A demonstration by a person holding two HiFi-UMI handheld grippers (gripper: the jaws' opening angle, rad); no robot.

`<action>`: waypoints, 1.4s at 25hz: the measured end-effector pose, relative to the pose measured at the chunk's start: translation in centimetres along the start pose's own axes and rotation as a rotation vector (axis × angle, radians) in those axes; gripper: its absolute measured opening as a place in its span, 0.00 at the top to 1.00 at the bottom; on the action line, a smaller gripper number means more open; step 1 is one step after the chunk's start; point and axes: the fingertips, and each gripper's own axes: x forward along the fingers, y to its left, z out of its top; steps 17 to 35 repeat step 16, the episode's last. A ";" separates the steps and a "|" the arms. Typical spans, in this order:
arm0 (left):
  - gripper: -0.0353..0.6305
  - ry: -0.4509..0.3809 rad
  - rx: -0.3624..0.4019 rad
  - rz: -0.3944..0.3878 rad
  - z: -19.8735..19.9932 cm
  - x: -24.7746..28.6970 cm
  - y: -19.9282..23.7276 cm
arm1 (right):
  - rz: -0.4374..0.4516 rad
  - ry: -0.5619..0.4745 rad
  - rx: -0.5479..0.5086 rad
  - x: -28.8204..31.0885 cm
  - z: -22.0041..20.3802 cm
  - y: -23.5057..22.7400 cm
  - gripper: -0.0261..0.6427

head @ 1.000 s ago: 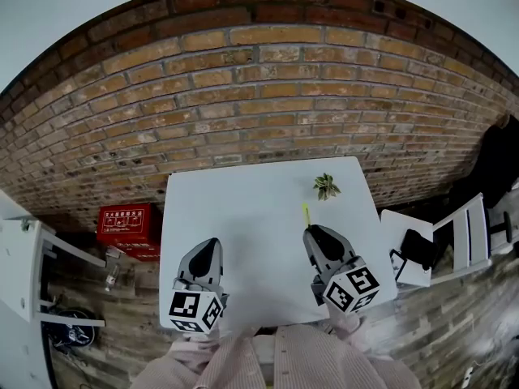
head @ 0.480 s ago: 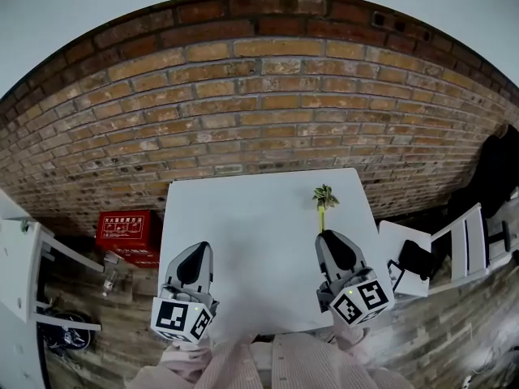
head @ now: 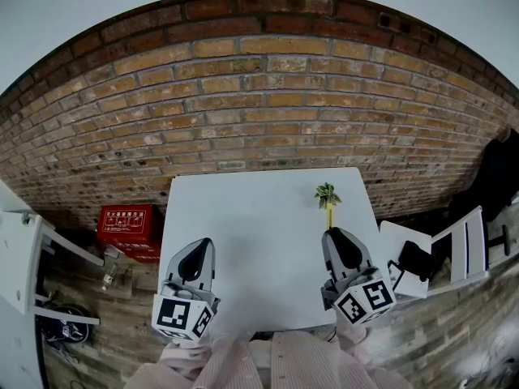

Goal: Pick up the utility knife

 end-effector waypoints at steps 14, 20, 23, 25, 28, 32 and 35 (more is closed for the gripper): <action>0.96 0.031 -0.014 0.013 -1.2 -0.4 0.2 | -0.015 0.011 -0.015 -0.5 -0.4 -0.2 0.86; 0.96 0.033 -0.012 0.013 -1.3 -0.4 0.3 | -0.015 0.010 -0.019 -0.6 -0.4 -0.2 0.86; 0.96 0.033 -0.012 0.013 -1.3 -0.4 0.3 | -0.015 0.010 -0.019 -0.6 -0.4 -0.2 0.86; 0.96 0.033 -0.012 0.013 -1.3 -0.4 0.3 | -0.015 0.010 -0.019 -0.6 -0.4 -0.2 0.86; 0.96 0.033 -0.012 0.013 -1.3 -0.4 0.3 | -0.015 0.010 -0.019 -0.6 -0.4 -0.2 0.86; 0.96 0.033 -0.012 0.013 -1.3 -0.4 0.3 | -0.015 0.010 -0.019 -0.6 -0.4 -0.2 0.86; 0.96 0.033 -0.012 0.013 -1.3 -0.4 0.3 | -0.015 0.010 -0.019 -0.6 -0.4 -0.2 0.86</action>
